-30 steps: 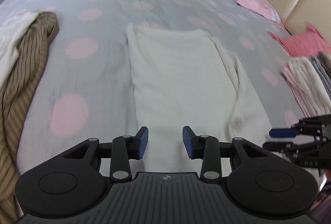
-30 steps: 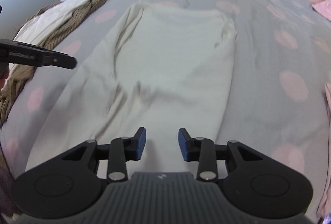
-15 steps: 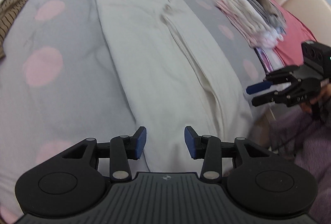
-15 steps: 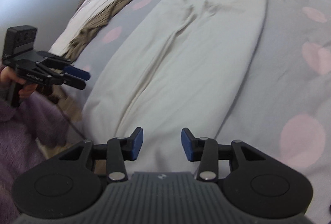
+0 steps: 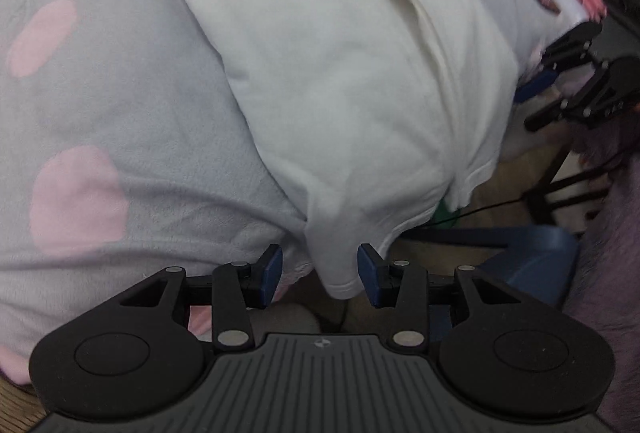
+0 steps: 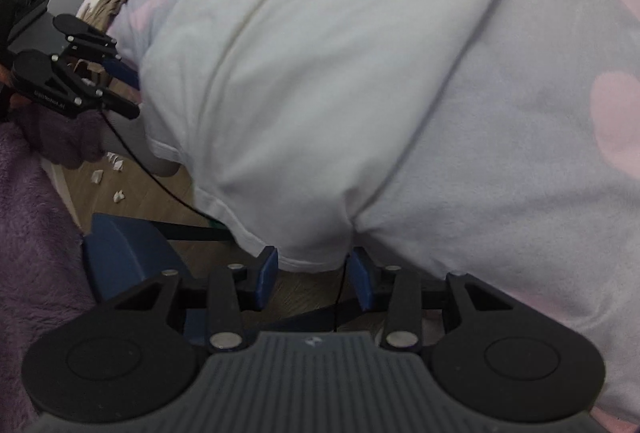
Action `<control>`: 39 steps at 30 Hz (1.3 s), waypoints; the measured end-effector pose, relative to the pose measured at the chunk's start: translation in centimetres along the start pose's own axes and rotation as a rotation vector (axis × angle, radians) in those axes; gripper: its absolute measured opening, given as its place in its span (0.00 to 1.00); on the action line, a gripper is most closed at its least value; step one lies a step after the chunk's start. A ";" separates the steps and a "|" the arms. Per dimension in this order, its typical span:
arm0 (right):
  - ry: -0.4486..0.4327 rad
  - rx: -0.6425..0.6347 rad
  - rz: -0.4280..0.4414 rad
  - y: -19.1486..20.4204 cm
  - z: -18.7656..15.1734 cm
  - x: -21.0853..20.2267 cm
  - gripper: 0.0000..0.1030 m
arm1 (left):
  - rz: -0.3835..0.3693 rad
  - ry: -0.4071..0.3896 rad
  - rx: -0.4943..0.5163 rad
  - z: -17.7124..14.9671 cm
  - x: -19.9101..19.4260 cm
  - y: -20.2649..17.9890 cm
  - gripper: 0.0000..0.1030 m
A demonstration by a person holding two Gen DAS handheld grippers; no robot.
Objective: Fold clothes
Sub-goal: 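Lift the hem with both grippers and fold it toward the collar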
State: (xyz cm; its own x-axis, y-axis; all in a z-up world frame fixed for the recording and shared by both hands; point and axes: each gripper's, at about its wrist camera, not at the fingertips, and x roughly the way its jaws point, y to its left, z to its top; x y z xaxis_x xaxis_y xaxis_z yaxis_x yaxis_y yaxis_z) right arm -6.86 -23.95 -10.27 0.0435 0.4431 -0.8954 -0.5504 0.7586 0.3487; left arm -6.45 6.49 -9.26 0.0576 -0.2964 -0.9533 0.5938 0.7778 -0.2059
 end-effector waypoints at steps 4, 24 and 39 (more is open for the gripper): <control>-0.043 0.045 0.050 -0.8 0.2 0.3 0.43 | -0.025 -0.010 0.074 0.0 1.4 -0.6 0.38; -0.084 -0.057 0.244 0.6 0.4 -5.7 0.06 | -0.284 0.090 0.115 1.0 -4.3 0.3 0.04; -0.503 0.106 0.306 -4.5 2.2 -14.4 0.05 | -0.522 -0.368 -0.225 2.1 -11.3 8.5 0.04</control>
State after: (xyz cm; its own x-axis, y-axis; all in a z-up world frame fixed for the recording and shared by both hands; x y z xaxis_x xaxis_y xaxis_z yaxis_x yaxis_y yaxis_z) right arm -3.20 -32.75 1.67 0.2996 0.8009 -0.5184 -0.5152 0.5932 0.6186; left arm -0.36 15.26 0.23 0.1019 -0.8032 -0.5870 0.4387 0.5658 -0.6981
